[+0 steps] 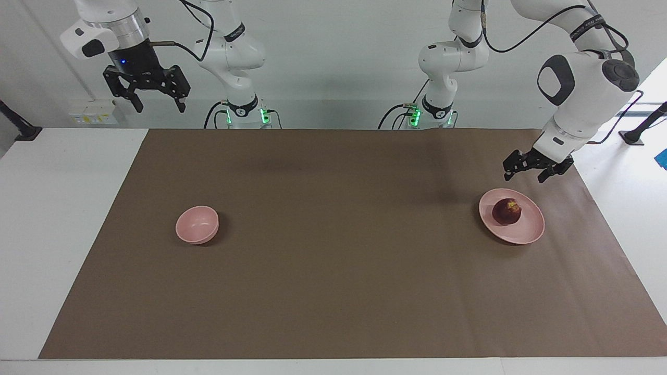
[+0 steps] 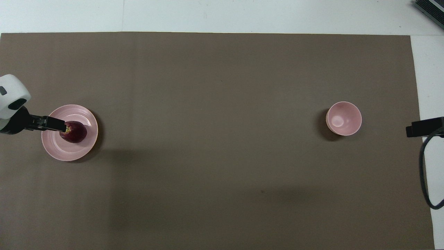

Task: Move apple from plate to bowl
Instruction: 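Lower the left gripper onto the red apple on the pink plate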

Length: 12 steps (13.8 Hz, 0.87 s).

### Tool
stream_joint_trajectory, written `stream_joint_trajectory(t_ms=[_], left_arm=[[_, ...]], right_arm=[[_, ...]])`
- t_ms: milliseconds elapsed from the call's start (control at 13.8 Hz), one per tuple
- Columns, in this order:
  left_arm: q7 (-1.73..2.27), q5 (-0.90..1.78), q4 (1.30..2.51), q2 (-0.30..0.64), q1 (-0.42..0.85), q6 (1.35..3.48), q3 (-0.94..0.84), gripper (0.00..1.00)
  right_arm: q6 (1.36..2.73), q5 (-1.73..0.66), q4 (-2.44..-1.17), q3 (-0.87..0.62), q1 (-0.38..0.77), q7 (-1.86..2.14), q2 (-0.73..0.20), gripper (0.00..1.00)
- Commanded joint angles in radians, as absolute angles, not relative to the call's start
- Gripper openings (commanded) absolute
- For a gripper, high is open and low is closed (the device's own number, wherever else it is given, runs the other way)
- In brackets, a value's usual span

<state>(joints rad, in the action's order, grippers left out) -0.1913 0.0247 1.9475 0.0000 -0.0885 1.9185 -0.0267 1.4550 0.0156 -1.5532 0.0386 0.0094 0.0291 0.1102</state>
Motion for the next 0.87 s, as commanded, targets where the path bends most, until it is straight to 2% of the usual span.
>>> stream_joint_trajectory(t_ms=[0, 217, 434, 797], left_arm=[[-0.210, 0.029, 1.993, 0.043, -0.104, 2.011, -0.032, 1.00], [-0.209, 0.029, 2.072, 0.089, -0.120, 2.147, -0.032, 1.00], [-0.209, 0.029, 2.097, 0.141, -0.127, 2.213, -0.031, 1.00], [-0.201, 0.029, 2.170, 0.158, -0.129, 2.312, -0.031, 1.00]], right_arm=[[1.460, 0.015, -1.583, 0.037, 0.000, 0.057, 0.137, 1.00], [1.460, 0.015, -1.583, 0.037, 0.000, 0.057, 0.137, 1.00], [1.459, 0.014, -1.583, 0.037, 0.000, 0.057, 0.137, 1.00], [1.453, 0.014, -1.583, 0.037, 0.000, 0.055, 0.138, 1.00]])
